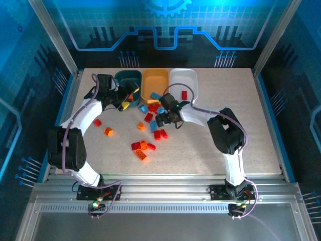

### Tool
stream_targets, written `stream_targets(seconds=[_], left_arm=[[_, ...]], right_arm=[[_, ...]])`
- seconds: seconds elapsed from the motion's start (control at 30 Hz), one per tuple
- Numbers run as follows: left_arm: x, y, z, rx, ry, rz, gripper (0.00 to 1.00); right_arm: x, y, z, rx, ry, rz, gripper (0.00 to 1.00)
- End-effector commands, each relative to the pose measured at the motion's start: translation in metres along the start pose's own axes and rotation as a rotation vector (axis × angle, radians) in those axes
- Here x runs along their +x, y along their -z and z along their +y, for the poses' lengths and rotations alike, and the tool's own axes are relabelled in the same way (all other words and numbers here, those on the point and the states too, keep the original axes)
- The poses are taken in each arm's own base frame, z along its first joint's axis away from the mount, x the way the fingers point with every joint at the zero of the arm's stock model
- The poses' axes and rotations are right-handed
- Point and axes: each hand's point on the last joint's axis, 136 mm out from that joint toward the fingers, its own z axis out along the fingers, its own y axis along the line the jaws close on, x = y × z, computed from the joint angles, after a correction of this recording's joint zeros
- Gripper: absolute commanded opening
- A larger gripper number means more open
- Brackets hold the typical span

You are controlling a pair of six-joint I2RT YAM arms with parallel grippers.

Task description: Sort the legos into containers by color

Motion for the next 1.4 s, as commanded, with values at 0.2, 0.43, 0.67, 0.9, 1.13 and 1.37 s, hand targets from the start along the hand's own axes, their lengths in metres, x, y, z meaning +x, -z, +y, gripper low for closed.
stream_targets(seconds=[0.2,0.43,0.67,0.9,1.13,1.37], left_arm=[[-0.001,0.015,-0.023,0.089,-0.029,0.005,0.99],[-0.003,0.013,-0.017,0.084,-0.006,0.002,0.99],[0.0,0.005,-0.012,0.082,0.015,0.03,0.99],[0.002,-0.002,-0.011,0.085,0.015,0.059,0.99],[0.005,-0.013,-0.008,0.101,0.029,0.102,0.99],[0.007,-0.018,-0.008,0.095,0.012,0.123,0.99]], right_arm=[[-0.008,-0.014,0.0,0.042,-0.195,0.019,0.95],[-0.01,-0.022,-0.002,0.082,-0.227,0.009,0.88],[-0.004,-0.013,-0.008,0.099,-0.191,-0.006,0.62],[0.012,0.016,-0.01,0.077,-0.157,0.028,0.53],[0.019,0.056,-0.028,0.109,-0.138,0.017,0.53],[-0.019,0.086,-0.065,0.135,-0.17,-0.053,0.53]])
